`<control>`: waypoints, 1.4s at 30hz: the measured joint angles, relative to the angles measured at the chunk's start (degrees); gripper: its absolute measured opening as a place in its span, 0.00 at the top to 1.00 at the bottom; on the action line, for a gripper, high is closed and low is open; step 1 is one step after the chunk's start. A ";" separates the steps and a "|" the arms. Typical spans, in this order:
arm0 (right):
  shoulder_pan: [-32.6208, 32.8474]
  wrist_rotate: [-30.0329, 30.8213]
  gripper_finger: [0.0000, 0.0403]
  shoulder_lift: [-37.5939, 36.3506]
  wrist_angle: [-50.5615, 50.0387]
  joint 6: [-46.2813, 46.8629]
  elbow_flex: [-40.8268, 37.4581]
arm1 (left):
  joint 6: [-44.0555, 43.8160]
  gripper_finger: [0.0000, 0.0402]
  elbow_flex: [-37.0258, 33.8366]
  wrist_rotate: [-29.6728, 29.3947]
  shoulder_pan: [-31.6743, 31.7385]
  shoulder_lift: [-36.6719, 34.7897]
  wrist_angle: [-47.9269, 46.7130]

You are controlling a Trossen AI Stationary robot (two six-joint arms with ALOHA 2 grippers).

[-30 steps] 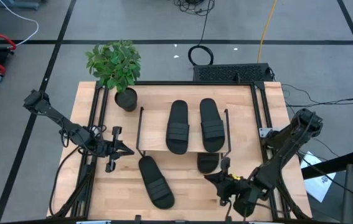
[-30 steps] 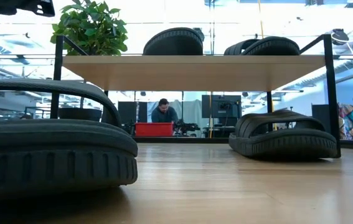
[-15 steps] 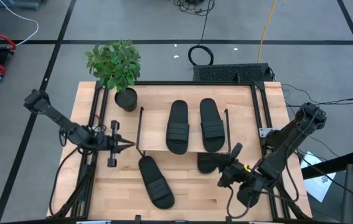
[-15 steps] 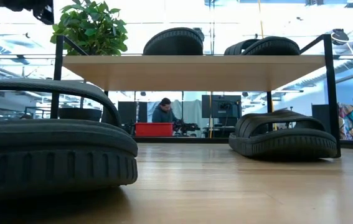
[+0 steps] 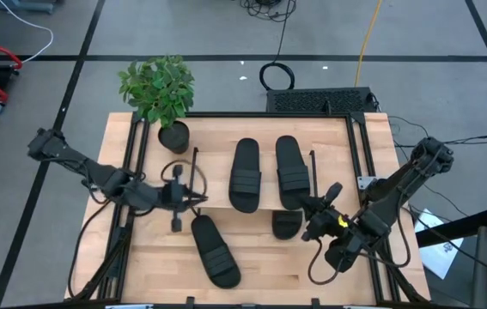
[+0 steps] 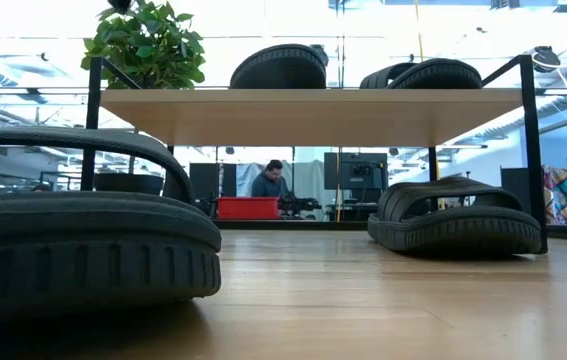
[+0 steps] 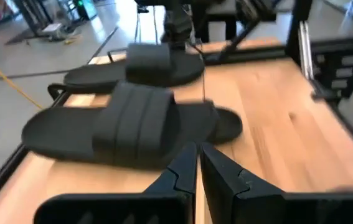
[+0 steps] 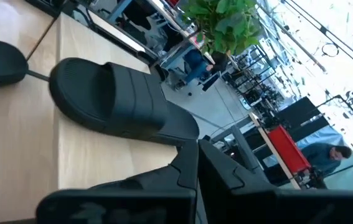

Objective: Pick and place slides into the shelf
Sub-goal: Adjust the left black slide on the shelf

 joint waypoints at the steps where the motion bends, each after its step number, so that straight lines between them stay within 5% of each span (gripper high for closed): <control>1: 0.00 -0.04 1.00 -0.25 -0.05 0.18 0.00 | -0.95 0.94 1.49 0.41 1.03 1.13 0.00; 9: 0.13 -4.18 1.00 -0.44 0.25 1.72 -0.17 | -6.68 0.94 7.05 8.85 8.50 10.42 -1.03; 26: -0.27 -4.52 1.00 -2.30 2.35 1.73 -4.07 | -14.71 0.94 7.03 8.74 10.27 19.42 -4.23; 42: -0.26 -6.02 1.00 -2.30 2.51 1.75 -4.07 | -12.29 0.94 7.03 9.17 10.70 23.02 -0.35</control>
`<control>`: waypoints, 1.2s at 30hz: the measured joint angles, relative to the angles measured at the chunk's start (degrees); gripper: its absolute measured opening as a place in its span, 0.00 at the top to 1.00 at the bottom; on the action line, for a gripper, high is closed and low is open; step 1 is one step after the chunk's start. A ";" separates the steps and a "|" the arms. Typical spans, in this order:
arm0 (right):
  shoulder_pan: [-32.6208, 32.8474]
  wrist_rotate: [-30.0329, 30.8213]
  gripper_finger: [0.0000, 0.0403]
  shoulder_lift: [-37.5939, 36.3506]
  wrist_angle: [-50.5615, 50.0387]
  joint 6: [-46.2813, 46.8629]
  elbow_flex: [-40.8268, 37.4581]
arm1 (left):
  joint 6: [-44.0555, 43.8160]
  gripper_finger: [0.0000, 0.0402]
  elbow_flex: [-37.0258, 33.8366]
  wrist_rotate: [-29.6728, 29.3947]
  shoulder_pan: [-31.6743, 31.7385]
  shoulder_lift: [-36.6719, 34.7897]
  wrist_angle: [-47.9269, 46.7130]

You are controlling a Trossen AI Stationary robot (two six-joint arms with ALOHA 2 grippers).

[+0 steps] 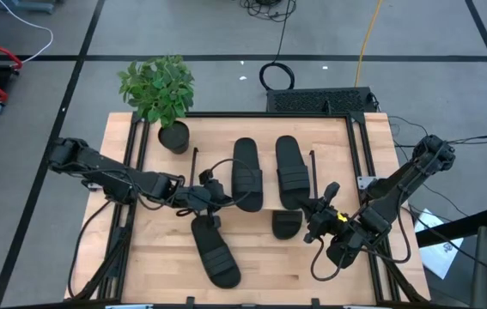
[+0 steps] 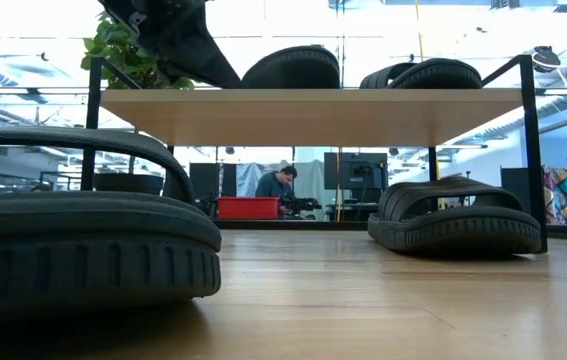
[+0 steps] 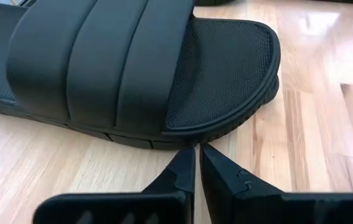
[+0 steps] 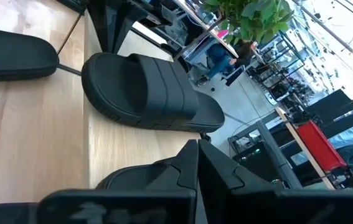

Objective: Pick and place slides into the shelf
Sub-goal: Adjust the left black slide on the shelf, then put the black slide under the shelf

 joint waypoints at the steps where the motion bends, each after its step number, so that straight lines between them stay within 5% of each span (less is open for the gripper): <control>1: 0.00 -0.05 1.00 0.00 0.00 0.00 0.00 | 0.40 0.94 0.00 0.01 0.00 0.00 -0.03; 11: 0.01 -0.08 1.00 0.00 0.02 1.07 0.00 | 8.38 0.99 -0.01 -1.35 -5.52 -4.76 -1.61; 20: 0.02 -3.06 1.00 0.00 -0.09 0.63 0.00 | 4.39 1.00 -0.03 -18.04 -21.90 -7.85 -9.33; 27: 0.02 -3.00 1.00 0.00 -0.07 0.04 0.00 | -9.06 1.00 0.02 -28.29 -33.40 -2.16 -8.19; 31: -0.04 -2.96 1.00 0.00 0.16 0.66 0.00 | -14.04 1.00 0.89 -27.36 -36.77 3.38 -7.82; 36: -0.07 -2.93 1.00 0.00 2.55 1.18 0.00 | -14.48 1.00 10.70 -27.02 -39.21 13.33 -11.09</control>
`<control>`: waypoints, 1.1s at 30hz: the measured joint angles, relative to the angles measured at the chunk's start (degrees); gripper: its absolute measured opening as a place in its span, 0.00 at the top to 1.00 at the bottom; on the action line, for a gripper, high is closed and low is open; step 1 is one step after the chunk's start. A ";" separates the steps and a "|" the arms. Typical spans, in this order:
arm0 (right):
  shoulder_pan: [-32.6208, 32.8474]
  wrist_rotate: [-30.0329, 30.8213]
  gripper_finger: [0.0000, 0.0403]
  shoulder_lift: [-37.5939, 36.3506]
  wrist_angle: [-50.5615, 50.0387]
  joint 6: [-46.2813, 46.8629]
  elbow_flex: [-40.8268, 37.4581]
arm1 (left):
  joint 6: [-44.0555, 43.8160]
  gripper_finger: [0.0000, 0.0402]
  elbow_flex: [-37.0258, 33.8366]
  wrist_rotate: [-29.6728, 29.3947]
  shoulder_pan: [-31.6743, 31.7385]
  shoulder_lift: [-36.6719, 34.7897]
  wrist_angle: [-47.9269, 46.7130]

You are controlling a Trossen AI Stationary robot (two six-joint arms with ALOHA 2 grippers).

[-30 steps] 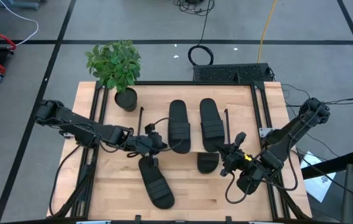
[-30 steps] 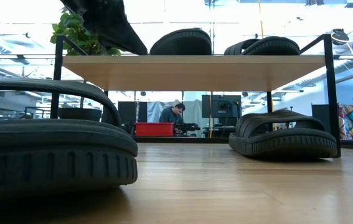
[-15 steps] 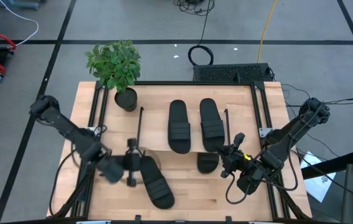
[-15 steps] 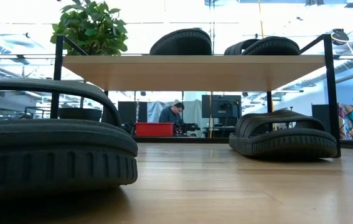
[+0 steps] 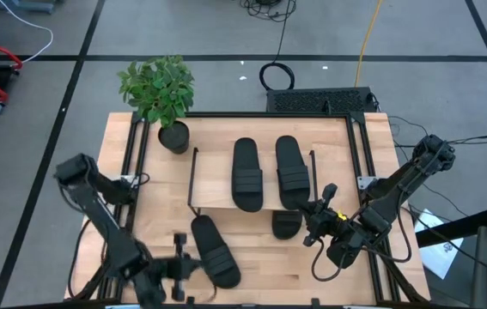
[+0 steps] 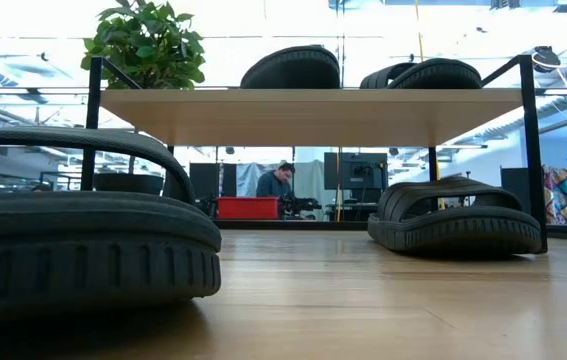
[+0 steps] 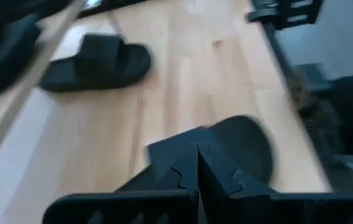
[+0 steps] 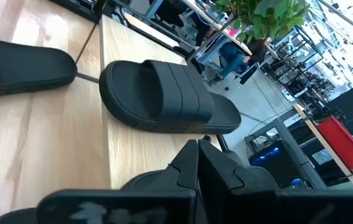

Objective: Pick and place slides into the shelf
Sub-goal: Put the black slide under the shelf

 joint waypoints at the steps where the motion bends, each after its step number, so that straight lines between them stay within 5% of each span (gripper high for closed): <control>1: 0.00 -0.06 1.00 0.00 0.28 -0.09 0.00 | -0.29 1.00 3.01 0.03 -0.51 2.13 -2.37; 8: 0.00 -0.09 1.00 0.00 0.45 -0.13 0.00 | -11.87 1.00 26.68 -2.00 -2.36 17.64 -29.54; 13: 0.00 -0.09 1.00 0.00 0.52 -0.37 0.00 | -3.90 1.00 37.61 2.27 -1.44 26.67 -35.25; 21: 0.11 -1.70 1.00 0.00 2.48 6.52 0.00 | -7.89 0.93 40.16 5.03 1.67 28.67 -36.88; 29: 0.11 -3.08 1.00 0.00 3.05 5.45 0.00 | -7.30 0.64 39.83 14.94 4.53 28.67 -37.21; 33: 0.02 -3.04 1.00 0.00 3.05 4.38 0.00 | -9.41 0.49 39.83 13.97 5.60 28.65 -40.29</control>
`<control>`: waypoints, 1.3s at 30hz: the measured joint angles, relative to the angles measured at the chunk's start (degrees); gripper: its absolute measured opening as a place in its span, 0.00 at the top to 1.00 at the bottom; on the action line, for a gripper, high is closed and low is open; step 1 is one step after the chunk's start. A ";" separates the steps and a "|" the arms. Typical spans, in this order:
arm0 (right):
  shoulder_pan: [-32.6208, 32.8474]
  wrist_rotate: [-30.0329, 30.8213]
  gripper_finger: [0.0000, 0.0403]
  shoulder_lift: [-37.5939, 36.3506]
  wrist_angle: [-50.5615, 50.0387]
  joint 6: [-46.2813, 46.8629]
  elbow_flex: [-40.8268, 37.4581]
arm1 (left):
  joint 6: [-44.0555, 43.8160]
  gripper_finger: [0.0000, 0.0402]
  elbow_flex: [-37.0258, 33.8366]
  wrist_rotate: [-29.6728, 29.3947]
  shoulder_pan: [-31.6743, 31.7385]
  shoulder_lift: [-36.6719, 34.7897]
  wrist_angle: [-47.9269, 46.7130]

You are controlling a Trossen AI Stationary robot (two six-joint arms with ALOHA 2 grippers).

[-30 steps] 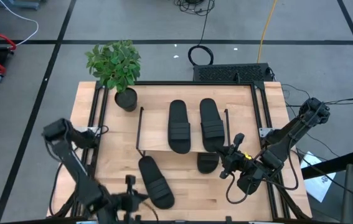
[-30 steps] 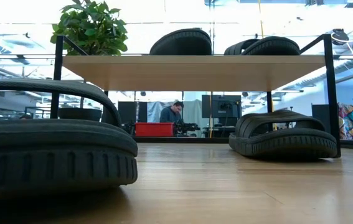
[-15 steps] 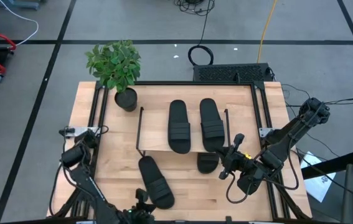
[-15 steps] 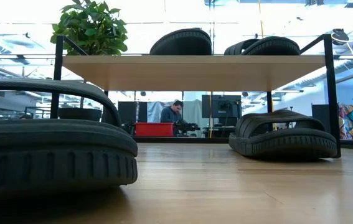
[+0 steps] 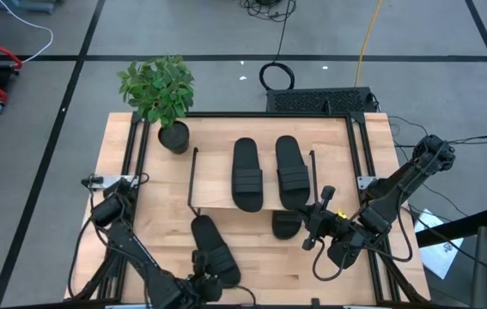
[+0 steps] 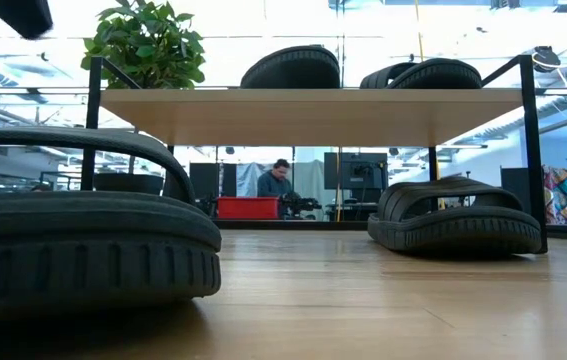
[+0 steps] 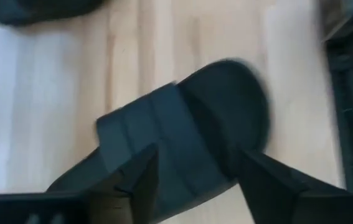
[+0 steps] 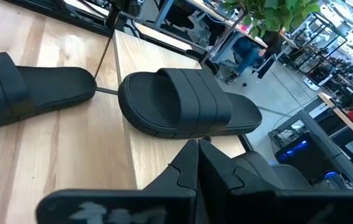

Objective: Pick and place slides into the shelf
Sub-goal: Put the black slide under the shelf

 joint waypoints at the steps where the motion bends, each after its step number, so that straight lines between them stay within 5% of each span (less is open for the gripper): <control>1: 0.00 0.02 1.00 0.00 0.02 -0.03 0.00 | -0.46 0.46 -0.02 0.10 0.31 0.00 -1.13; 11: -0.02 0.09 1.00 0.00 0.00 -0.04 0.00 | -1.74 0.31 -0.02 0.67 1.67 0.00 -1.17; 35: -0.02 0.11 1.00 0.02 0.20 -0.03 0.00 | 12.54 0.39 -0.09 3.67 3.59 3.23 15.47; 39: -0.02 0.00 1.00 0.02 0.20 -0.03 0.00 | 12.71 0.39 0.16 -0.78 3.28 3.23 17.63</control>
